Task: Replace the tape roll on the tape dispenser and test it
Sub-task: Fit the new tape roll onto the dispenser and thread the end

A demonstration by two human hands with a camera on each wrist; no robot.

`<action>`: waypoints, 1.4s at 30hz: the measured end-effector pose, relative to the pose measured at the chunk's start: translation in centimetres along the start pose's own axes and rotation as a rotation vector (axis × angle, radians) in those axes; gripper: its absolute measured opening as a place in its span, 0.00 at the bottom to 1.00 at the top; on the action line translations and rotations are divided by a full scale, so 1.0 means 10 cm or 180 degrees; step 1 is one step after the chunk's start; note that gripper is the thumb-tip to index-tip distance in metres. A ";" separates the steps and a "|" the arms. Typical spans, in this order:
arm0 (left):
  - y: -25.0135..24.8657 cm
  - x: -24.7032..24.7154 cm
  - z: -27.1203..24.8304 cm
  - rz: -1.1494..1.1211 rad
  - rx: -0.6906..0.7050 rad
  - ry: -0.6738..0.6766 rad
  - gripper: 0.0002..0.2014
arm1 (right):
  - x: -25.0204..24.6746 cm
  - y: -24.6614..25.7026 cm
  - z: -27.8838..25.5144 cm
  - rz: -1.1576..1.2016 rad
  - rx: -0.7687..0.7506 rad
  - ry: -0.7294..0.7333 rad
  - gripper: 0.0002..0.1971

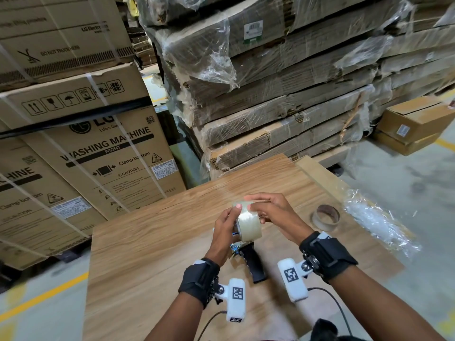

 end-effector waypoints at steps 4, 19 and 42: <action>-0.03 0.00 -0.03 -0.0099 0.0175 0.0310 0.23 | 0.02 -0.02 0.04 0.0141 -0.0070 -0.0246 0.08; -0.10 0.02 -0.06 -0.0160 0.0088 0.0060 0.22 | -0.02 0.07 -0.06 -0.0138 -0.0189 0.0230 0.19; -0.20 0.06 -0.12 -0.0201 0.0160 0.0163 0.29 | 0.06 0.10 -0.10 0.0066 -0.0270 0.0114 0.16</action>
Point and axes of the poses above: each hand's wrist, its own z-axis towards the middle knuckle, its own x-axis out of the palm, y = z × x, the point moved 1 cm from there along z, towards the middle knuckle
